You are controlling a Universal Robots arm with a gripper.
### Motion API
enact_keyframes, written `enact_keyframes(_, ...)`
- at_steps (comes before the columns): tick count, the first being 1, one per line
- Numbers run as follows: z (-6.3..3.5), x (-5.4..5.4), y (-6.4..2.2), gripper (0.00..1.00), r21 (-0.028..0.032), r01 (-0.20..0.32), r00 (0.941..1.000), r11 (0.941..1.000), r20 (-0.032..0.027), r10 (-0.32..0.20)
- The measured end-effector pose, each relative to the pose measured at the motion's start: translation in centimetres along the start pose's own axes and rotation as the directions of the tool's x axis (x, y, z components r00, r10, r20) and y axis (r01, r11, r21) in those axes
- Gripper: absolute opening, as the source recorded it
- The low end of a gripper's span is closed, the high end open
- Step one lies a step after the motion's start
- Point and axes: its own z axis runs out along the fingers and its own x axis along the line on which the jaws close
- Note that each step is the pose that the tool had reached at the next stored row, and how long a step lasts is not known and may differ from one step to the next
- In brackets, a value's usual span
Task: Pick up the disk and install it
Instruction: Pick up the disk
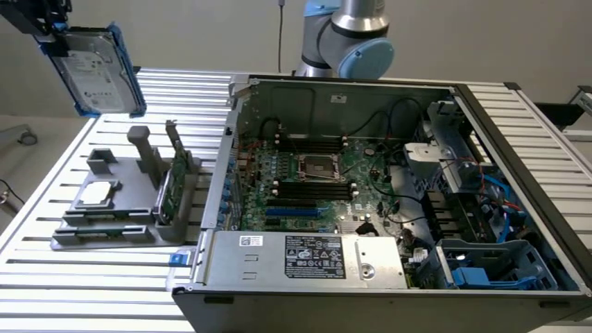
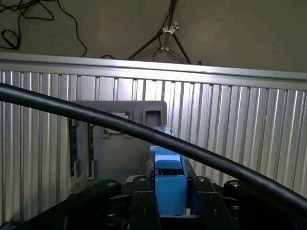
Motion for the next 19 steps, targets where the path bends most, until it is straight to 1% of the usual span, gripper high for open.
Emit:
enact_keyframes(3,-1.38,-0.3,-0.99,0.33,-0.0001,0.000,1.0000,1.0000,-0.0013,0.000)
enact_keyframes(6,-2.48,-0.3,-2.33,0.33,0.0001,0.000,1.0000,1.0000,-0.0015,0.000)
enact_keyframes(12,-3.49,-0.1,-5.03,0.33,-0.0004,0.000,1.0000,1.0000,-0.0018,0.000)
enact_keyframes(19,-4.40,0.0,-8.19,0.33,-0.0020,0.000,1.0000,1.0000,-0.0018,0.000)
